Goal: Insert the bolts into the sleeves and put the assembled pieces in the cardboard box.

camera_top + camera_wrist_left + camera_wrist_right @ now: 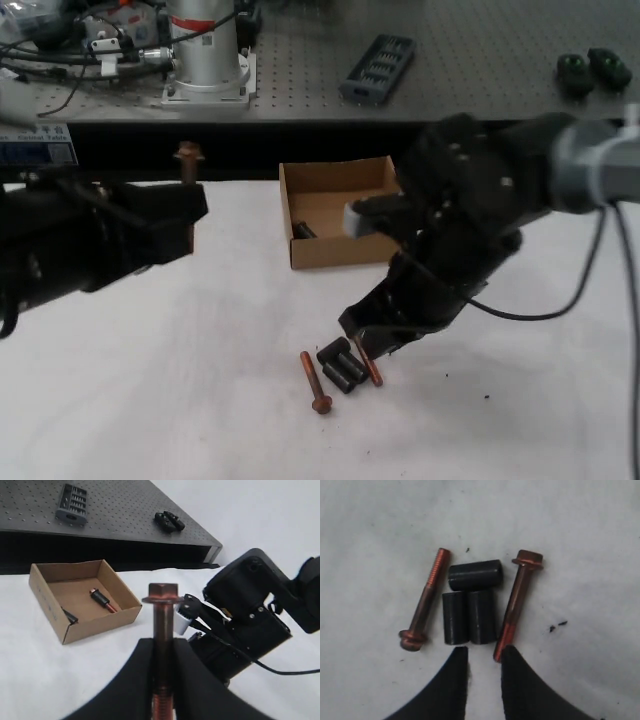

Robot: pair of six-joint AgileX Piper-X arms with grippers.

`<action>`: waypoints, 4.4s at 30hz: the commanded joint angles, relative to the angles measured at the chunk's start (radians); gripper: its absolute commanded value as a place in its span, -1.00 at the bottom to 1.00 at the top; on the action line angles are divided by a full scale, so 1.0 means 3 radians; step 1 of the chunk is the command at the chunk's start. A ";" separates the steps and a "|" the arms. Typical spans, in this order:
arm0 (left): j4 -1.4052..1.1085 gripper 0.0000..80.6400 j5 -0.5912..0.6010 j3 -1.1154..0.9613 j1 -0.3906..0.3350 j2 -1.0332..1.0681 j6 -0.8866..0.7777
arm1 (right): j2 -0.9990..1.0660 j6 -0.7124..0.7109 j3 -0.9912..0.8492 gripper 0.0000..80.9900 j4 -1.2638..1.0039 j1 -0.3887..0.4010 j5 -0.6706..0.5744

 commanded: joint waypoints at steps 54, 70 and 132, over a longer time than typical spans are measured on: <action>-0.1009 -0.99 -0.0020 0.0705 0.0007 -0.0081 -0.0250 | 0.0515 -0.0092 -0.0495 -0.44 0.0290 0.0527 0.0303; -0.1009 -0.99 -0.0020 0.0705 0.0007 -0.0282 -0.0374 | 0.0515 -0.0060 -0.0488 -0.44 0.0265 0.0346 0.0520; -0.2080 -0.99 0.0533 -0.0290 -0.0962 0.1810 -0.1467 | -0.2237 0.1397 0.3102 -0.94 -0.3847 -0.0010 -0.1446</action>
